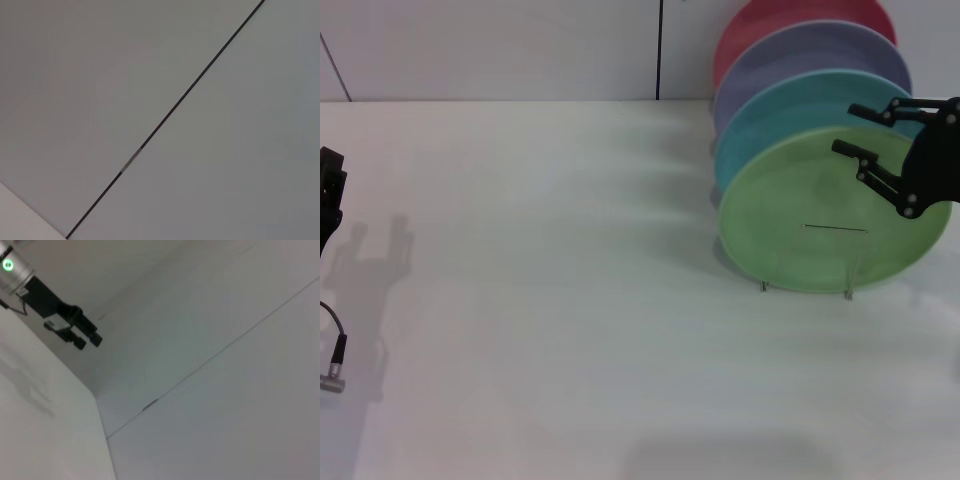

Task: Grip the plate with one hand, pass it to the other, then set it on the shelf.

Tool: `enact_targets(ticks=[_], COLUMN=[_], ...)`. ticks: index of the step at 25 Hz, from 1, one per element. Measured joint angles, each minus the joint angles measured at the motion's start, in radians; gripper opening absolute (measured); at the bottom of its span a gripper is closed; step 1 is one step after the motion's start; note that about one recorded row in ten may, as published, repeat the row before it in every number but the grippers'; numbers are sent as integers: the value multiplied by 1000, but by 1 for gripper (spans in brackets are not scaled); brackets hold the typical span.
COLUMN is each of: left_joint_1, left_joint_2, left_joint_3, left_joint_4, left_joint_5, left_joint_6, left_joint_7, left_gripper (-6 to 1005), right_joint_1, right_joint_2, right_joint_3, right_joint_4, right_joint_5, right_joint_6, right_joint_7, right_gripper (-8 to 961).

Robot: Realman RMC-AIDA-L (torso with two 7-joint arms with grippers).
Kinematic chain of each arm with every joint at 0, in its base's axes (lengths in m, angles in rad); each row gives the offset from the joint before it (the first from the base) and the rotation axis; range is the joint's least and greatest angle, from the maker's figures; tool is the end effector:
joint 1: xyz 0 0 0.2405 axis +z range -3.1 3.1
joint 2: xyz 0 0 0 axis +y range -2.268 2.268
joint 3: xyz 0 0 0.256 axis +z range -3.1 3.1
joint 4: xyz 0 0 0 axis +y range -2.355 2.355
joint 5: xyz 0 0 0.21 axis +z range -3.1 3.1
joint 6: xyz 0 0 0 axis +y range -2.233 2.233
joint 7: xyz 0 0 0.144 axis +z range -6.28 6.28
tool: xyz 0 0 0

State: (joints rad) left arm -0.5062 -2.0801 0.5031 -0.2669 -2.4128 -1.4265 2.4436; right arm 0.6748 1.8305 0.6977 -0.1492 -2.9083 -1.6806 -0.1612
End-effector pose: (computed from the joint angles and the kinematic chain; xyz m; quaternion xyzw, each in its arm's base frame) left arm -0.3328 0.3026 -0.0145 -0.5209 -0.4368 -0.5077 0.5292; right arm 0.2818 0.3475 0.0601 -0.8333 -0.3147 0.2024 0.4070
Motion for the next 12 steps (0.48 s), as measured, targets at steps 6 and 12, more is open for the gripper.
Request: enact_targets(ticks=[6,12], left_joint_1=[1,7], left_joint_2=[0,0], left_joint_3=[0,5], left_joint_4=[2,13], left_joint_5=[0,0], left_joint_6=[0,0], left_joint_7=[0,5], left_gripper=[618,618], right_joint_1=[-11,-40], right_joint_2=[5,50], right_joint_3=[8,10], right_joint_4=[-5,-3], right_joint_5=[4,146], right_joint_6=[-79,-312], right_joint_7=[0,83], right_gripper=[289,289])
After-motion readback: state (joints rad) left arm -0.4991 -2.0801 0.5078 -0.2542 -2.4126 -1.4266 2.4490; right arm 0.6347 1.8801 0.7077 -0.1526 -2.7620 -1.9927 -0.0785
